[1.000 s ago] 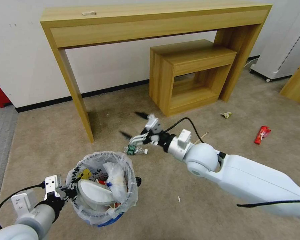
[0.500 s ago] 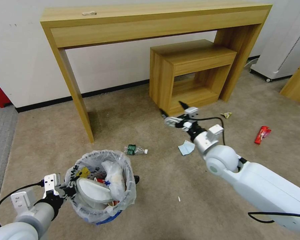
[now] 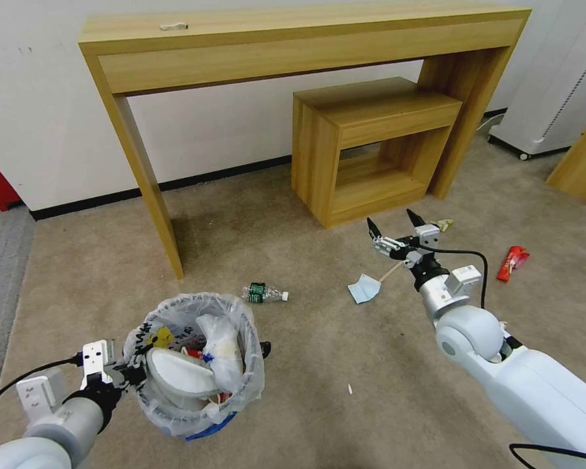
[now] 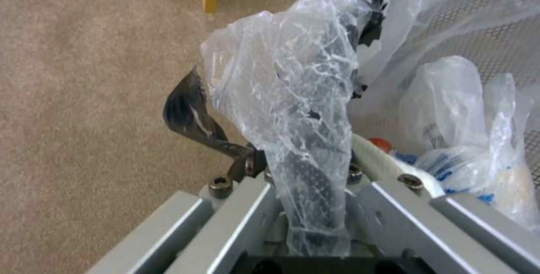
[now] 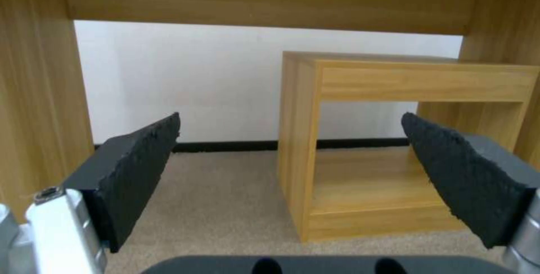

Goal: Pick up the trash bin and place the garbage on the floor into it.

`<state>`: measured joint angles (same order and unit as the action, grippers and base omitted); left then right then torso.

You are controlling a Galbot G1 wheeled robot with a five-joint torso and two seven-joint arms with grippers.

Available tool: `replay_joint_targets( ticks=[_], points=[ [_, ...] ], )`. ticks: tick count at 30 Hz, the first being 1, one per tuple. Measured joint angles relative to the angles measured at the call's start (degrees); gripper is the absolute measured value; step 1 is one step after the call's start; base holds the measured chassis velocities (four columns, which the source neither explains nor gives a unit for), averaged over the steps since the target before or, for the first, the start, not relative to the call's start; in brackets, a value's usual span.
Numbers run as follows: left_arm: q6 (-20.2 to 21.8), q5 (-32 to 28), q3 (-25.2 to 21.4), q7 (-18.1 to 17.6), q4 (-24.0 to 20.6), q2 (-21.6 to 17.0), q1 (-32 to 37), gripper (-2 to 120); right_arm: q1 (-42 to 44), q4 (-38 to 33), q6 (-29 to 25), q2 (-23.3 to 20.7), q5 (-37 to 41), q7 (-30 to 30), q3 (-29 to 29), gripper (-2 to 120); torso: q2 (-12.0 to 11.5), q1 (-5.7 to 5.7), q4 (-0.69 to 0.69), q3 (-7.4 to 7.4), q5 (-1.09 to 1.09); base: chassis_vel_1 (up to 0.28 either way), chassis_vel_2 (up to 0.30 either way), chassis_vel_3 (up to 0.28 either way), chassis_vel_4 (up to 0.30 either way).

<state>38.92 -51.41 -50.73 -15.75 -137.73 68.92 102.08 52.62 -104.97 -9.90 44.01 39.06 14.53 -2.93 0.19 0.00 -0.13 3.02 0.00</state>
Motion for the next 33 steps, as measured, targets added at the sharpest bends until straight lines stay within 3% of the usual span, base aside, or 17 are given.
replay_joint_targets(
  ticks=[18,33],
  points=[
    [0.5,-0.4,-0.6,-0.5,-0.8,0.2,0.4,0,0.8,0.8,0.3,1.4,-0.7,0.2,-0.3,100,0.0,0.0,0.0,0.0,-0.01,-0.006,0.005,0.004,-0.005],
    [2.5,-5.5,-2.8,-3.1,-2.6,-1.5,0.3,0,0.2,1.3,0.4,2.1,-1.7,0.1,1.0,100,0.0,0.0,0.0,0.0,-0.01,-0.043,0.047,0.045,-0.039]
  ],
)
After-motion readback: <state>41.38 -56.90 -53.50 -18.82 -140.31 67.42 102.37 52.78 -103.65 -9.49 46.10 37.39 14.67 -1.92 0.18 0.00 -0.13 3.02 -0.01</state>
